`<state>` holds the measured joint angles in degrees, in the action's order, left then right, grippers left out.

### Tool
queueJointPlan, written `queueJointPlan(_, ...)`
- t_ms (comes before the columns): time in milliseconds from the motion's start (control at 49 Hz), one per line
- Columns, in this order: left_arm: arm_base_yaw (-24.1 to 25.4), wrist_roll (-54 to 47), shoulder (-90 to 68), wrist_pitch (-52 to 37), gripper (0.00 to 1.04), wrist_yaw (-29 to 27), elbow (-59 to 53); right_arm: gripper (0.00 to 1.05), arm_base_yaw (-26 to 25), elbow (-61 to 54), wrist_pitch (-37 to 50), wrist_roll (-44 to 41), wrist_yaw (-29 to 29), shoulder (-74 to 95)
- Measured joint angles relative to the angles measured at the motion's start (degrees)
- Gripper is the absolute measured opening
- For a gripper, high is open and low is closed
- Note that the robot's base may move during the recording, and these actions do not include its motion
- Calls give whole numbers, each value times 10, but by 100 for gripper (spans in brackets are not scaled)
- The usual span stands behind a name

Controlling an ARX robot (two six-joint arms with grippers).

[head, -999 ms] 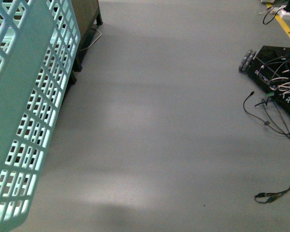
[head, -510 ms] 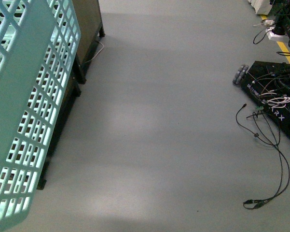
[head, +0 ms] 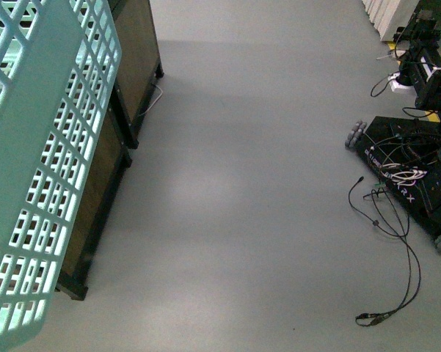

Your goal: Pick lemon and mango into basket

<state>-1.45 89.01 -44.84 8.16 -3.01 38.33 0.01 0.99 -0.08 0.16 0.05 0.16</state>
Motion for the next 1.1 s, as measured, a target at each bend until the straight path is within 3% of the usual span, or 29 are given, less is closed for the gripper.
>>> queueJointPlan(1101,0,-1,0,1,6,0,0,96,0,0,0,0,0,0)
